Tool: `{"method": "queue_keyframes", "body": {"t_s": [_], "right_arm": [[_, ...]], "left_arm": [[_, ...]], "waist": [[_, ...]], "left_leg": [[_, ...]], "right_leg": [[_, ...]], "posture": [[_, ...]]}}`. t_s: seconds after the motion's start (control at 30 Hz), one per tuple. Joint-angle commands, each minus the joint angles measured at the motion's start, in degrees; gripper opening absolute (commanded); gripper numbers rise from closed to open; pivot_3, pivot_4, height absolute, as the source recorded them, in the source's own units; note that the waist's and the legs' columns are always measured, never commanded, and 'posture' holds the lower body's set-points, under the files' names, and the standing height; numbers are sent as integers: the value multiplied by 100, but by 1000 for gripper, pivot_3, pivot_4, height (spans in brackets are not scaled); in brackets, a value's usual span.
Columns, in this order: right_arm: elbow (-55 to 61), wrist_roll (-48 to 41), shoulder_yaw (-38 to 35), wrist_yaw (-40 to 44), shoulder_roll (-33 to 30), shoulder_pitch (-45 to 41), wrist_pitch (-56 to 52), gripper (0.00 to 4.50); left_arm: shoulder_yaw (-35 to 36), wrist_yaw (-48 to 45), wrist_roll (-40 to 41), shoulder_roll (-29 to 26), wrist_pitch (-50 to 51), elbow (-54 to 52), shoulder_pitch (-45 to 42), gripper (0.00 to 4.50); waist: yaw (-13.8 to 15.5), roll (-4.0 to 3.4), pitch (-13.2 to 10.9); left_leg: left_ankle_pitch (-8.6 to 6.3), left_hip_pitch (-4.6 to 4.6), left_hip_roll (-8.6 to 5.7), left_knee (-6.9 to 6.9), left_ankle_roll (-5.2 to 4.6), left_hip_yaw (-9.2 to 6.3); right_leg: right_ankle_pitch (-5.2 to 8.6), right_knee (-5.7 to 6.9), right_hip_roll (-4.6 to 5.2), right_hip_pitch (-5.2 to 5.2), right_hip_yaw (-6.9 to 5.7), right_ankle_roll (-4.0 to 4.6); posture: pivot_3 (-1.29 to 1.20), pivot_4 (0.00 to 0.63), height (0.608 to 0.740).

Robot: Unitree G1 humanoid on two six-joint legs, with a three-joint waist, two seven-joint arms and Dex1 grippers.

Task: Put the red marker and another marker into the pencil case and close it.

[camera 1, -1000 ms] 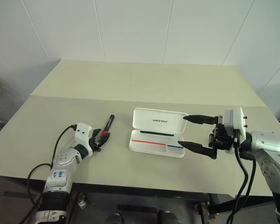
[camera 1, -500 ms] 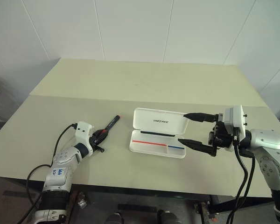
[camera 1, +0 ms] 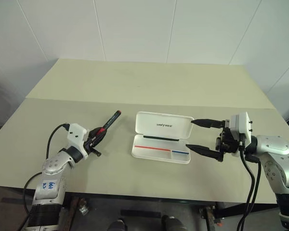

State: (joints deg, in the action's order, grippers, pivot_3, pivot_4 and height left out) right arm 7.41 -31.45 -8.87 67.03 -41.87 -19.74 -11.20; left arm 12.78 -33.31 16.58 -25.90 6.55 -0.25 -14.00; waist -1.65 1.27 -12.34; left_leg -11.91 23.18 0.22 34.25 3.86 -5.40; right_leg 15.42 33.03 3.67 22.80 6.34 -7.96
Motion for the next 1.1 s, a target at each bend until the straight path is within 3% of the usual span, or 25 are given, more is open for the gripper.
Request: {"method": "queue_keyframes", "body": {"t_s": [0.03,0.33,0.43,0.53,1.1], "right_arm": [[-54,2,-82,73,11,-92,211,4500],[-150,-34,-212,88,-48,-43,333,4500],[-14,-41,-262,-10,-64,61,307,4500],[178,-56,-335,-149,-74,231,266,4500],[1336,-233,-979,-882,-180,1217,-118,4500]], "left_arm": [[259,-516,485,-188,-353,-511,103,651],[200,-2384,1454,-847,-408,-627,194,651],[-59,-2807,1336,-968,-457,-370,-123,651],[-570,-3273,679,-1020,-1192,280,-677,651],[-2069,-3925,-609,222,-2705,3346,-2977,651]], "waist": [[-9,0,0],[-18,0,0],[5,0,0],[7,0,0],[2,4,-2]], "left_leg": [[0,0,0,0,0,0],[-1,-4,6,-1,1,11],[-1,-4,6,0,1,11],[-1,-3,4,0,1,11],[-1,1,-1,24,1,10]], "right_leg": [[0,0,0,0,0,0],[3,-3,-1,0,3,6],[4,-3,-1,0,4,7],[4,-5,0,0,3,7],[17,52,-4,15,7,-4]], "posture": [[0,150,740],[0,150,740],[0,150,740],[0,150,740],[0,150,740]]}}
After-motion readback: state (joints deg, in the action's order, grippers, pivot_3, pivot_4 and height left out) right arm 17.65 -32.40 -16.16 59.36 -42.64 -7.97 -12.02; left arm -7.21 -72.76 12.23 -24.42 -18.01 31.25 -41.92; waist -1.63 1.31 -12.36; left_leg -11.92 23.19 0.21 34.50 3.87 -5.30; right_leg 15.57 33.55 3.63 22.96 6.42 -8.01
